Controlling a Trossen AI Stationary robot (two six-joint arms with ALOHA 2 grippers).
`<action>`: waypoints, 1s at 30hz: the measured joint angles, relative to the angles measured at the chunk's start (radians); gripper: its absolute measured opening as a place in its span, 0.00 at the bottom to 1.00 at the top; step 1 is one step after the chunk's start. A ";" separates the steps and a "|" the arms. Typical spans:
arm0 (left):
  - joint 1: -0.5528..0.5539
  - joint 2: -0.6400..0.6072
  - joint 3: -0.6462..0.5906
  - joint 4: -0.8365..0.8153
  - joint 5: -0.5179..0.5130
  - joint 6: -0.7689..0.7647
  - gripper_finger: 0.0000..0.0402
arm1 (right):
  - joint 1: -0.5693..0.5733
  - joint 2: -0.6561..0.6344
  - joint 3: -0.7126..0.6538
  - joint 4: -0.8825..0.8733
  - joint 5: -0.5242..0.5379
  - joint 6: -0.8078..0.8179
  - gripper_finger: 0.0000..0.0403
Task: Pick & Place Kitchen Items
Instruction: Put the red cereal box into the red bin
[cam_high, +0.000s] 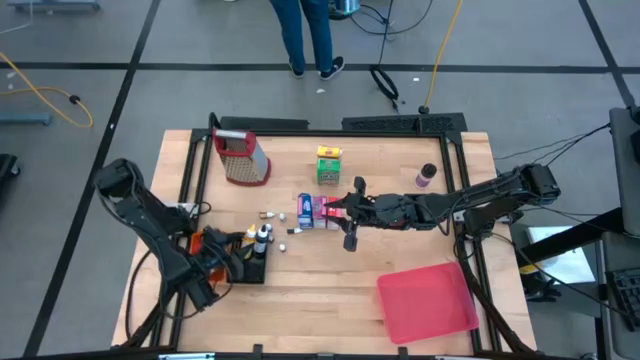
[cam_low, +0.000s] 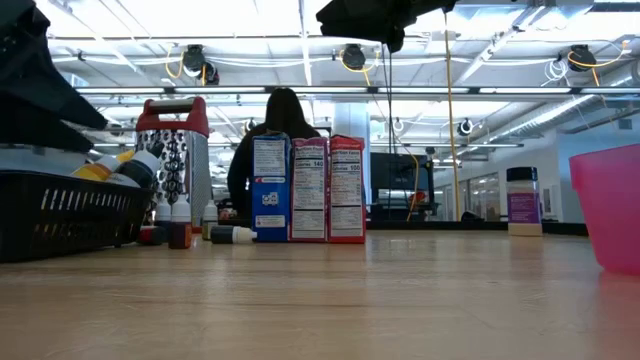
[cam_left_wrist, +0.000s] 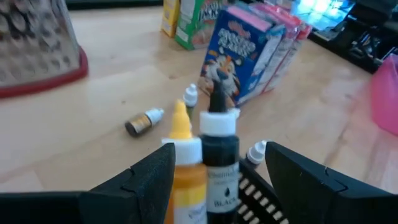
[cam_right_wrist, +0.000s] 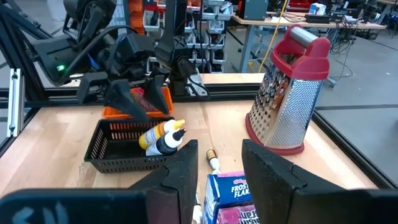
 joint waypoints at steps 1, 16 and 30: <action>0.005 -0.010 0.000 -0.015 -0.007 0.007 0.63 | 0.000 0.000 0.000 0.000 0.000 0.000 0.29; 0.263 -0.204 0.000 -0.219 0.045 0.319 0.63 | 0.000 0.000 0.000 -0.011 -0.001 0.000 0.29; 0.365 -0.315 0.000 -0.215 0.031 0.477 0.63 | 0.059 0.161 -0.002 0.071 -0.261 0.042 0.29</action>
